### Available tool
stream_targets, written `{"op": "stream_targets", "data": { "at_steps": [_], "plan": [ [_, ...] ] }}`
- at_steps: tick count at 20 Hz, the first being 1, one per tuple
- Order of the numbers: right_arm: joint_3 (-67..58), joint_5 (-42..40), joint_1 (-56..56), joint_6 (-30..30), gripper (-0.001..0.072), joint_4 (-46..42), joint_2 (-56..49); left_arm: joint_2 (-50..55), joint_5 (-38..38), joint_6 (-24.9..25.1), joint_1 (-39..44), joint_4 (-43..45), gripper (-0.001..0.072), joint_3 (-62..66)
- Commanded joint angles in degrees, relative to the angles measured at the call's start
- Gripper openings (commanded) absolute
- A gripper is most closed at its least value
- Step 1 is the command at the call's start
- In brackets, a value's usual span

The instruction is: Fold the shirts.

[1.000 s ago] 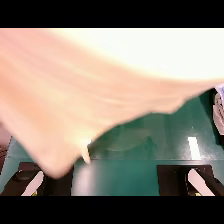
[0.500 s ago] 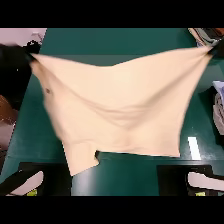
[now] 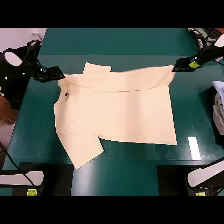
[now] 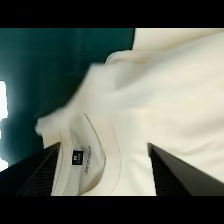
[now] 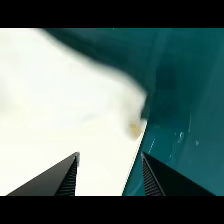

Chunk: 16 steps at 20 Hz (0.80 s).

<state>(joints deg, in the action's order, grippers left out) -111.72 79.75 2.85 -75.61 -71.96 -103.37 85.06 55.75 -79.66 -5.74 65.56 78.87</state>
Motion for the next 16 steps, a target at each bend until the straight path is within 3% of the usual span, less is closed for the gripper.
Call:
{"op": "stream_targets", "data": {
  "at_steps": [1, 4, 11, 16],
  "plan": [
    [-4.6, 4.5, -0.9, -0.5, 0.0451, 0.0, -1.6, 1.7, 8.8, -0.9, -2.2, 0.3, 0.0652, 2.4],
    [2.8, 5.8, -3.4, -0.4, 0.045, 0.4, 4.9, -1.7, 18.0, -0.9, -6.5, 1.8, 0.0652, -1.7],
    [30.3, 4.1, -9.9, 2.7, 0.0449, 8.4, 22.3, -24.0, 15.0, -0.9, -9.0, 1.7, 0.0653, -36.8],
    [41.9, 0.6, -13.7, 3.7, 0.0449, 8.4, 31.2, -28.9, 12.8, -0.9, -9.0, -1.8, 0.0653, -49.1]
  ]
}}
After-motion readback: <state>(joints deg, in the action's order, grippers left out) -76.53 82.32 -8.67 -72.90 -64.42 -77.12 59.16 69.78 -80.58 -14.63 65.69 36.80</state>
